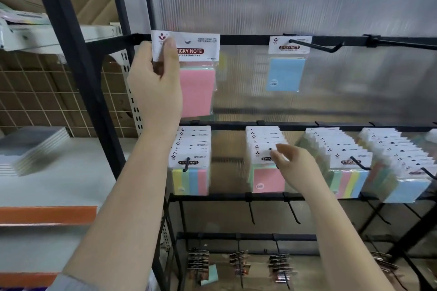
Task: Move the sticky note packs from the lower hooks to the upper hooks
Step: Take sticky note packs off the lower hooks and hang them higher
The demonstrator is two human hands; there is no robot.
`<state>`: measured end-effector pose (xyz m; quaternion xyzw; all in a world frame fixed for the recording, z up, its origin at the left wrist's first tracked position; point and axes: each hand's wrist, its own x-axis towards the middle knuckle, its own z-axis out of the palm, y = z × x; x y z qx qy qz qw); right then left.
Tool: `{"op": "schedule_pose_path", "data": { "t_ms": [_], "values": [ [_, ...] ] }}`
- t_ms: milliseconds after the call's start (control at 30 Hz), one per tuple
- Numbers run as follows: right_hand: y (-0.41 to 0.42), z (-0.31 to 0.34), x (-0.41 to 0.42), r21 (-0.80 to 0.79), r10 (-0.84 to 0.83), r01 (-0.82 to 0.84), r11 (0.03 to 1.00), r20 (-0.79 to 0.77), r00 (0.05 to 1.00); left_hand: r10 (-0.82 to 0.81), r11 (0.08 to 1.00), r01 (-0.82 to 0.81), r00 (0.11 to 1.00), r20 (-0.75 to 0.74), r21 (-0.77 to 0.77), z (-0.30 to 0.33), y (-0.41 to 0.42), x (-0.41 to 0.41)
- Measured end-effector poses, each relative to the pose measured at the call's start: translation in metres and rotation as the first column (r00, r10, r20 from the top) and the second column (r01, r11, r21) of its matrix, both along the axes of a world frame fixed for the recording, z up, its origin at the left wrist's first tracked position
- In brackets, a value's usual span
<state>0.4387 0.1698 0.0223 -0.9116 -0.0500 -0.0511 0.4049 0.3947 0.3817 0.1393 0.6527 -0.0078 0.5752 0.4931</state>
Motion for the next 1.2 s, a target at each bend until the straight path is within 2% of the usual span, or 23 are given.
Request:
{"op": "schedule_pose_path", "data": {
  "t_ms": [200, 600, 767, 867, 1033, 1200],
  "values": [
    [0.006, -0.001, -0.006, -0.086, 0.002, -0.002, 0.996, -0.001, 1.0, 0.002, 1.0, -0.002, 1.0, 0.021, 0.002, 0.005, 0.003, 0.002],
    [0.009, 0.006, -0.015, -0.125, -0.011, 0.012, 0.992, 0.015, 1.0, 0.027, 0.999, -0.026, 0.999, 0.044, -0.027, 0.002, 0.005, 0.002],
    [0.011, 0.009, -0.018, -0.127, -0.019, 0.021, 0.992, 0.017, 1.0, 0.018, 1.0, -0.018, 1.0, -0.015, -0.021, 0.004, 0.011, 0.01],
    [0.011, 0.009, -0.02, -0.141, -0.024, 0.024, 0.99, 0.006, 1.0, -0.044, 0.999, 0.042, 0.998, -0.055, -0.033, 0.0, 0.014, 0.018],
    [0.011, 0.009, -0.02, -0.164, -0.04, 0.035, 0.986, -0.027, 0.999, -0.09, 0.994, 0.078, 0.977, -0.193, -0.07, -0.002, 0.023, 0.04],
    [0.013, 0.014, -0.019, -0.195, -0.039, 0.033, 0.98, -0.029, 0.999, -0.055, 0.988, 0.005, 0.944, -0.324, -0.155, 0.004, 0.028, 0.073]
  ]
}}
